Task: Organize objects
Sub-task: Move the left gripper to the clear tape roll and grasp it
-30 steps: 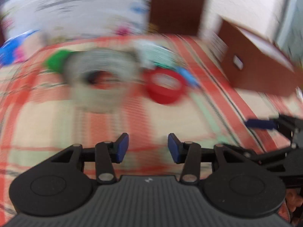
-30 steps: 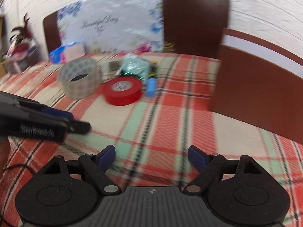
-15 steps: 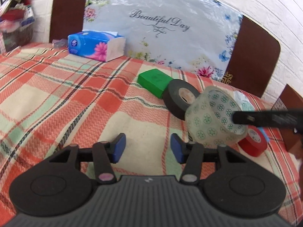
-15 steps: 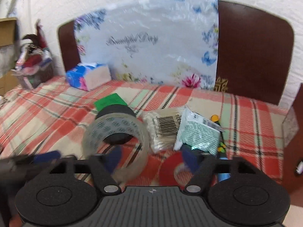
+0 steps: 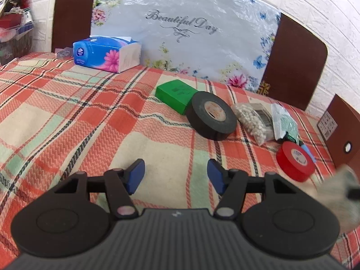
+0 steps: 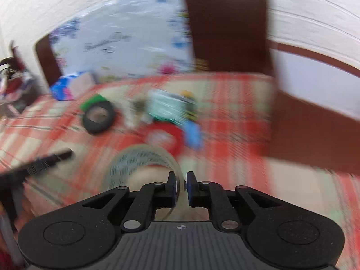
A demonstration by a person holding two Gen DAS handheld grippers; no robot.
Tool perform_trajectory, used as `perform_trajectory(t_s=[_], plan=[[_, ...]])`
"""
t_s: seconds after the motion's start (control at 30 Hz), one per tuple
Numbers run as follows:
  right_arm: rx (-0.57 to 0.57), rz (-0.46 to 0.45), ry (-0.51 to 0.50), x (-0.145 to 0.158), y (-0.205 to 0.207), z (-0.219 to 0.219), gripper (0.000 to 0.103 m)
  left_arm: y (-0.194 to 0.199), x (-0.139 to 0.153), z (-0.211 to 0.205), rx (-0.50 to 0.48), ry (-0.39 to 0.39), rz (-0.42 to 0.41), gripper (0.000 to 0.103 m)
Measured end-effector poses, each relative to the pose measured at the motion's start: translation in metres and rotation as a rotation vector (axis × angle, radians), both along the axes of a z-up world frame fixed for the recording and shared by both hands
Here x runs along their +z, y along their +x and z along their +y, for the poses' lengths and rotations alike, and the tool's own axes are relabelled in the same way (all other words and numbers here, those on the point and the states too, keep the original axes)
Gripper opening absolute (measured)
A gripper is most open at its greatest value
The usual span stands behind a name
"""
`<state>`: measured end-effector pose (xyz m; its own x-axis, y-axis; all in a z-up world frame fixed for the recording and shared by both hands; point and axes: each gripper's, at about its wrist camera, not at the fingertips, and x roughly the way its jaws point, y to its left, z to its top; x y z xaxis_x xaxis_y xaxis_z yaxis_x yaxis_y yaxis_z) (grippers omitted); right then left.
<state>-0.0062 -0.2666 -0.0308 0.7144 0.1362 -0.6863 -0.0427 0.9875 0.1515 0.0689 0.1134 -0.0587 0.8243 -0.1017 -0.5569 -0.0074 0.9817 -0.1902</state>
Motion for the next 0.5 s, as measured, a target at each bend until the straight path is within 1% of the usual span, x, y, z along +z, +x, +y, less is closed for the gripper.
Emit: perform_trajectory(t_s=[0.07,0.1,0.13,0.2,0.23,0.27,0.3,0.33,0.4,0.43,0.47,0.5], plan=[[-0.095,-0.003,0.007,-0.002,-0.025,-0.03,0.013,-0.002,0.005,-0.005,-0.029,-0.011,0.023,0.063],[-0.136,-0.012,0.013,-0.002,-0.036,-0.044,0.02,-0.004,0.008,-0.009,-0.056,-0.027,0.037,0.063],[-0.174,-0.025,0.024,-0.002,-0.048,-0.056,0.033,-0.007,0.011,-0.016,-0.085,-0.039,0.049,0.063],[-0.204,-0.064,0.026,-0.001,-0.067,-0.072,0.05,-0.013,0.021,-0.034,-0.149,-0.041,0.064,0.063],[-0.211,-0.086,0.003,0.0,-0.075,-0.075,0.051,-0.017,0.027,-0.045,-0.186,-0.044,0.07,0.063],[-0.204,-0.105,-0.025,0.0,-0.081,-0.076,0.053,-0.02,0.032,-0.058,-0.228,-0.047,0.081,0.063],[-0.185,-0.123,-0.046,-0.002,-0.087,-0.075,0.058,-0.023,0.037,-0.072,-0.274,-0.046,0.093,0.063],[-0.155,-0.137,-0.059,-0.005,-0.093,-0.074,0.065,-0.026,0.041,-0.086,-0.322,-0.041,0.103,0.063],[-0.089,-0.145,-0.082,-0.013,-0.102,-0.069,0.072,-0.034,0.048,-0.113,-0.406,-0.027,0.119,0.068],[-0.059,-0.141,-0.101,-0.019,-0.104,-0.064,0.072,-0.036,0.051,-0.125,-0.441,-0.022,0.129,0.073],[-0.03,-0.136,-0.127,-0.024,-0.106,-0.058,0.072,-0.037,0.053,-0.137,-0.471,-0.021,0.138,0.076],[-0.002,-0.135,-0.158,-0.027,-0.106,-0.053,0.072,-0.038,0.055,-0.148,-0.497,-0.019,0.146,0.076]])
